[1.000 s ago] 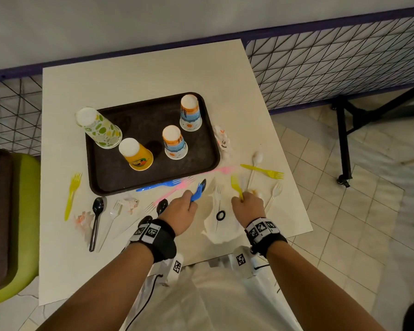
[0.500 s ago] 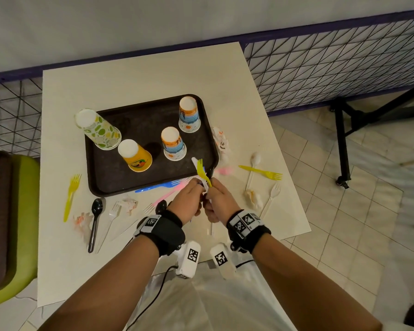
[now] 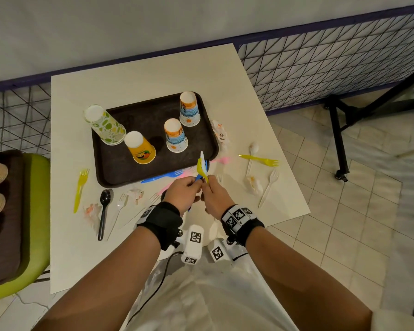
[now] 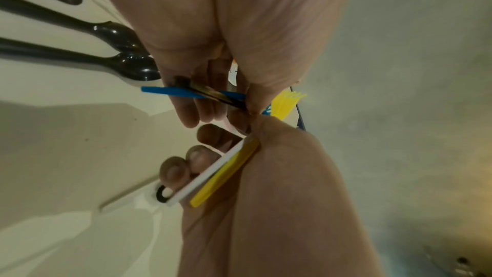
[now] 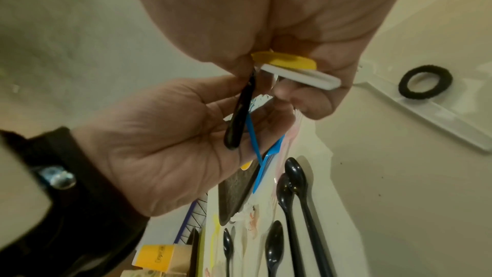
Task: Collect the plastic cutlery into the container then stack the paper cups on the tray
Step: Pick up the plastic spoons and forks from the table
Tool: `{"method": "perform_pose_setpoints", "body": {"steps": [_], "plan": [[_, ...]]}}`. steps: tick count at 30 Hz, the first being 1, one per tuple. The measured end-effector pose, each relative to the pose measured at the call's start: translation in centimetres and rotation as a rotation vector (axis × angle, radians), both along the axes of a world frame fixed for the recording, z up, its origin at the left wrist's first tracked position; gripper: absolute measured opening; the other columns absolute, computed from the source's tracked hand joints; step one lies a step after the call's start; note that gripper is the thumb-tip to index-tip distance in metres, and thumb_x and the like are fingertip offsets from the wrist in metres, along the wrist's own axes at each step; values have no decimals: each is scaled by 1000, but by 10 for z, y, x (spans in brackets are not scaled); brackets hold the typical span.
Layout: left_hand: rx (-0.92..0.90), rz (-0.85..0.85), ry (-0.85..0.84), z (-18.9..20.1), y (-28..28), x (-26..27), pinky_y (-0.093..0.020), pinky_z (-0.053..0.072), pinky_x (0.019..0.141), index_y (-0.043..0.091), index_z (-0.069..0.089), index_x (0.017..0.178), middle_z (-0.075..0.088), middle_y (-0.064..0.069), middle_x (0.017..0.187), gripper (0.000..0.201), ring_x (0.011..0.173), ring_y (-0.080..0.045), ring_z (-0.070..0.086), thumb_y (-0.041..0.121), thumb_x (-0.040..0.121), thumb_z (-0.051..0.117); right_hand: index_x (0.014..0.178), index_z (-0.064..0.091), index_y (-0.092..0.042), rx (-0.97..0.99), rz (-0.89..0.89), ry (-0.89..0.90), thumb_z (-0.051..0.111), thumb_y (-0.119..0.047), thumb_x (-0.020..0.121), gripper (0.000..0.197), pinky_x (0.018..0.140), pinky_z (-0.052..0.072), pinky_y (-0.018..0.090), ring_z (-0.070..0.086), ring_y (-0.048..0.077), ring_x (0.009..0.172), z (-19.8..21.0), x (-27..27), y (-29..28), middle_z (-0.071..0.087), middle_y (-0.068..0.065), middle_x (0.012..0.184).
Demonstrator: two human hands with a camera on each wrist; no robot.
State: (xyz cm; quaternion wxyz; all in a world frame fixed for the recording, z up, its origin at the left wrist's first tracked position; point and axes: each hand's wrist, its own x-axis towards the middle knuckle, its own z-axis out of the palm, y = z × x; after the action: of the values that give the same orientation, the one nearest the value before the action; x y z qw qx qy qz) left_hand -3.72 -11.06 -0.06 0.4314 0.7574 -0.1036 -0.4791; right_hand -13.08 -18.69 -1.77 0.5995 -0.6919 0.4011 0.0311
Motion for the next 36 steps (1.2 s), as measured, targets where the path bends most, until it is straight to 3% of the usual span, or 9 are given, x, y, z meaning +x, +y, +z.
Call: {"method": "perform_pose_setpoints", "body": {"steps": [2,8,12,16,20,24,30,33,36], "plan": [[-37,55,54,5,2,-5,-45,58,94,21,77,100,74,-14,101,22,101,-31,71,30,101,56,107,47,-14,7,-5,-16,32,-26,107,20,59,49,35,52,19,59,6,-4,3,57,7,82],[-126,158,294,25,-15,-31,-35,46,56,7,70,106,62,-19,90,27,70,-26,57,11,106,44,108,54,-9,195,-84,-102,34,-16,107,22,60,51,35,61,23,63,15,-20,-9,61,9,83],[22,88,228,24,-42,-47,-48,53,81,18,75,110,58,-14,77,28,67,-25,51,15,99,50,95,54,-13,273,-172,-119,36,-12,106,21,64,52,41,61,27,64,13,-37,-33,59,9,72],[94,35,177,25,-75,-67,-44,44,92,28,77,106,65,-5,115,26,106,-24,54,21,95,55,91,47,-19,259,-131,-87,31,-17,107,23,48,41,29,44,18,47,10,-71,-70,45,4,69],[227,-96,-157,16,-100,-75,-36,46,97,6,72,120,68,-15,120,31,117,-33,61,20,102,51,81,51,-22,57,-65,21,35,-37,83,22,53,29,26,39,17,54,-4,-103,-119,46,-1,67],[457,-137,-454,-4,-93,-74,-37,46,103,12,65,124,66,-11,128,33,121,-31,59,26,94,61,72,52,-20,16,-157,131,42,-51,72,32,57,30,30,38,21,55,-16,-131,-159,47,1,64],[648,-230,-517,-32,-79,-73,-39,49,94,2,59,125,66,-17,125,48,117,-35,61,31,88,71,90,48,-26,-168,-99,230,44,-55,94,30,67,59,47,60,35,67,-32,-156,-178,55,3,70],[663,-314,-569,-39,-76,-76,-41,53,93,3,63,123,67,-18,121,48,114,-36,62,36,89,71,97,45,-21,-205,-103,234,43,-41,100,21,70,60,55,65,43,75,-38,-163,-180,59,8,76],[665,-336,-617,-44,-75,-81,-42,50,93,5,62,122,67,-17,120,43,115,-36,61,33,91,71,95,43,-14,-253,-129,236,42,-26,103,15,60,52,40,54,33,63,-36,-168,-183,51,8,71]]}}
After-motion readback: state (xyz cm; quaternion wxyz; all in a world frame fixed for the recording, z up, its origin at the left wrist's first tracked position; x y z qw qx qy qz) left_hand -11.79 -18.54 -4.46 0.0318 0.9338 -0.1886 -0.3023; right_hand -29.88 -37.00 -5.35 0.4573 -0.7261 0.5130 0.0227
